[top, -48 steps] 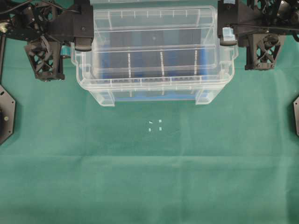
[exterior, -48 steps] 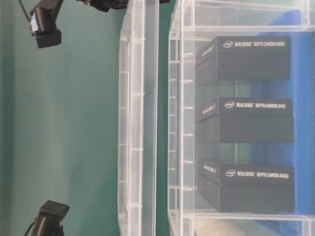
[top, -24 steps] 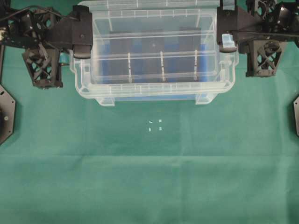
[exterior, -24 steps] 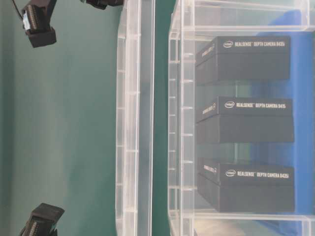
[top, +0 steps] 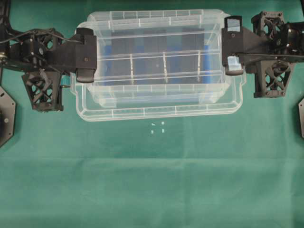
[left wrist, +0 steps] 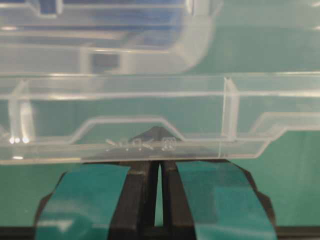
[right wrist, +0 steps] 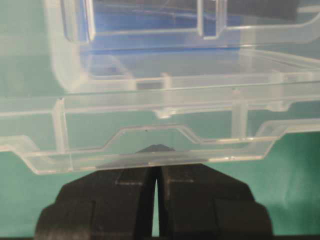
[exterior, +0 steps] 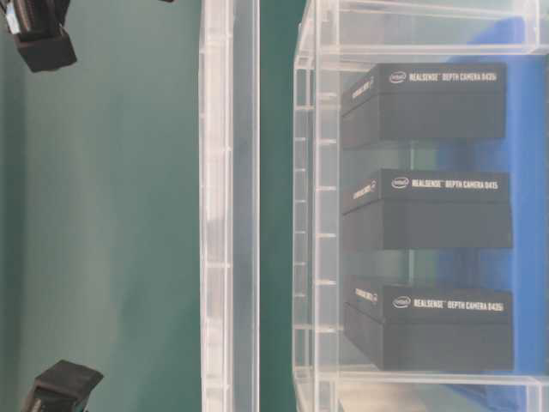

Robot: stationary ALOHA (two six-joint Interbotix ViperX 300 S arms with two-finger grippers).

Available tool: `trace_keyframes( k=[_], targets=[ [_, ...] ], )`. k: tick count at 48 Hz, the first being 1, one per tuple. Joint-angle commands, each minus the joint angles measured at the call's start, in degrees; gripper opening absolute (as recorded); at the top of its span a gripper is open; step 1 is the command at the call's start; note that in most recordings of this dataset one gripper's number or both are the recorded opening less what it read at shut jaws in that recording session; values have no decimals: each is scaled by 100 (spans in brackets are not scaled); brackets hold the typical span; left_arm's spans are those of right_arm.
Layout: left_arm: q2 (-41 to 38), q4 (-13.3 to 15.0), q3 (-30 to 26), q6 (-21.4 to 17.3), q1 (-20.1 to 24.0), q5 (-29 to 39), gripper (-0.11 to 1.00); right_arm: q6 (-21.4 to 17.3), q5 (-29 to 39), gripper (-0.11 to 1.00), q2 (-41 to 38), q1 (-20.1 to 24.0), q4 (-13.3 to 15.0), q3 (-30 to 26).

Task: Clamp the lid of the box with both arms, then lift and open it.
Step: 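Lift the clamped lid and pull it toward the front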

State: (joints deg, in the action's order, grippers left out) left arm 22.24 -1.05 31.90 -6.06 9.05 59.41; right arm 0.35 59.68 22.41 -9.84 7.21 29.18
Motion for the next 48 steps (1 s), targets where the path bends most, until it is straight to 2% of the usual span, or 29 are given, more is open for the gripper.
trace_keyframes(
  k=[1, 17, 32, 48],
  targets=[
    [-9, 35, -387, 193, -237, -193, 0, -299, -193, 0, -26, 404, 44, -308],
    [-18, 9, -378, 835, -861, -193, 0, -1239, 18, 0, -35, 1169, 501, -290],
    [-62, -9, -387, 1389, -1459, -220, 0, -2109, 211, 0, -70, 1872, 677, -299],
    [-79, -35, -369, 1775, -1863, -316, 0, -2786, 290, 0, -132, 2443, 817, -308]
  ],
)
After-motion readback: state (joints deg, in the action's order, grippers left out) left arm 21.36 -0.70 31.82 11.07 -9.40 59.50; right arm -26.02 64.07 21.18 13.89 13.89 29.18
